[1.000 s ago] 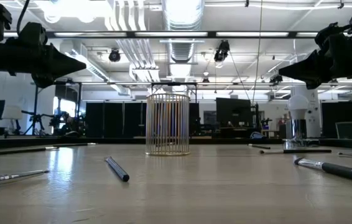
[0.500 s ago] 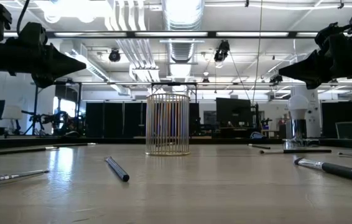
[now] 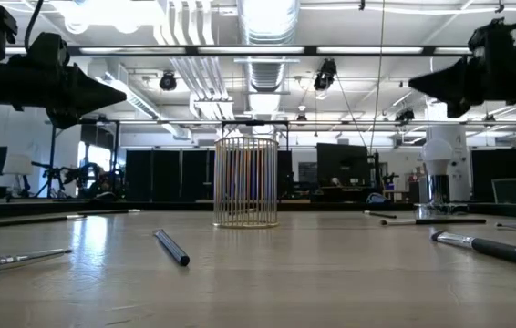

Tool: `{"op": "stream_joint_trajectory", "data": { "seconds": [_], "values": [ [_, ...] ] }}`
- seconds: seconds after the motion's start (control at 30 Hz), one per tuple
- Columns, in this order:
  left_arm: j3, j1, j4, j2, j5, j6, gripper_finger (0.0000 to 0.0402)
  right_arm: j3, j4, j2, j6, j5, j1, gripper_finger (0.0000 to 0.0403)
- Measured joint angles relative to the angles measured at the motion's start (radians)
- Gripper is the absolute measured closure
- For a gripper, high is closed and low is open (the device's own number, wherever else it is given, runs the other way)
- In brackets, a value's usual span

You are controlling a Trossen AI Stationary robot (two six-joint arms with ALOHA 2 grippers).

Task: Pick & Place Makeup Brushes
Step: Put the eyeshadow brush into the gold makeup brush holder

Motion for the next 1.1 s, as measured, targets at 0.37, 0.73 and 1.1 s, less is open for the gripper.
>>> {"op": "stream_joint_trajectory", "data": {
  "seconds": [0.37, 0.73, 1.1],
  "values": [
    [0.000, 0.000, 0.000, 0.000, 0.000, 0.000, 0.0402, 0.048, 0.248, 0.070, 0.124, -0.123, 0.003, 0.0394],
    [0.000, 0.000, 0.005, 0.000, 0.000, 0.008, 0.0402, 0.202, -0.220, 0.344, 0.055, -0.143, 0.050, 0.0394],
    [0.000, 0.000, 0.008, 0.000, 0.000, -0.039, 0.0402, 0.200, -0.227, 0.582, -0.017, -0.087, 0.129, 0.0394]
  ]
}}
